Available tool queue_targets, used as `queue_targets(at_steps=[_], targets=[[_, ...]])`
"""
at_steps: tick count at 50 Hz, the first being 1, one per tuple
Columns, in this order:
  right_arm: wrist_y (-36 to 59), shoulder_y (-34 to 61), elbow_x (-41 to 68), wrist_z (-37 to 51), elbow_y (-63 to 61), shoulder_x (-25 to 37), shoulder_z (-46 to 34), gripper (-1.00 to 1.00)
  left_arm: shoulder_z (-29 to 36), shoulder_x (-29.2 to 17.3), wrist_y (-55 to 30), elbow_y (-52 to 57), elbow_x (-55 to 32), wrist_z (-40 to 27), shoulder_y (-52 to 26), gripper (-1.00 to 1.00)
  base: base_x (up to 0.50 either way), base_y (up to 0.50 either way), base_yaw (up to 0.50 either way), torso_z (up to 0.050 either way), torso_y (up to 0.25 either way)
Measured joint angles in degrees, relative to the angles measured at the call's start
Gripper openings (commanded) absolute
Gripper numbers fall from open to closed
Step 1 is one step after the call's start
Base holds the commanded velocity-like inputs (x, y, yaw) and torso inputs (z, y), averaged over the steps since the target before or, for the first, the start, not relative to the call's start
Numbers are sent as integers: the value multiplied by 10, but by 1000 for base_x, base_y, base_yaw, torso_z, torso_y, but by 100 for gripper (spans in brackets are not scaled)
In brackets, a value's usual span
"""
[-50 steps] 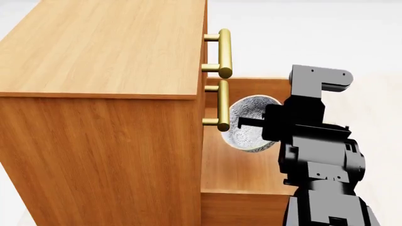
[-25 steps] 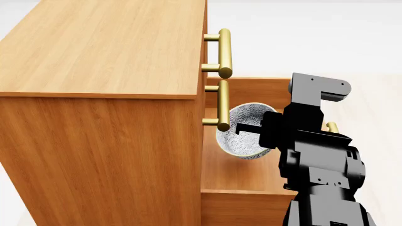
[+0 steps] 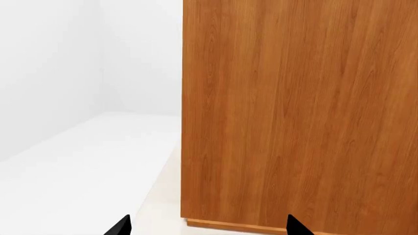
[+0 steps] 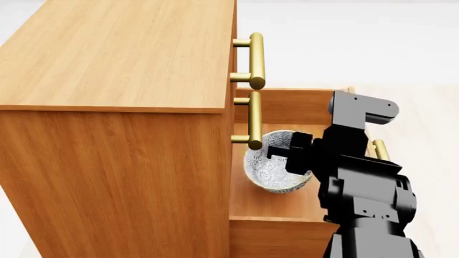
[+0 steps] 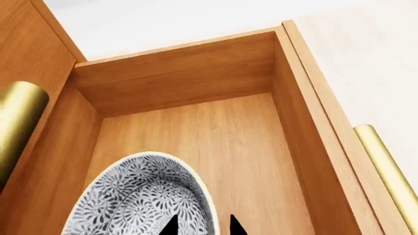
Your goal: Put the bowl in the bottom drawer of the cabinet and close it.
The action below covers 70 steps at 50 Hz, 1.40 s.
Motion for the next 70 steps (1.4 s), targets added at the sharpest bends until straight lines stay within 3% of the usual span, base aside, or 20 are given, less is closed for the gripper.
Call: queue_targets(at_steps=[31,70], targets=[[-54,11,-25,-10,-16,2,-38,100,2,-4,-4,9,0,-5,2,100,0,0,0,0,0],[185,-140,-29,14,-569,67,8,100,5,-6,1,6,-7,-4,0,100,0,0,0,0,0]])
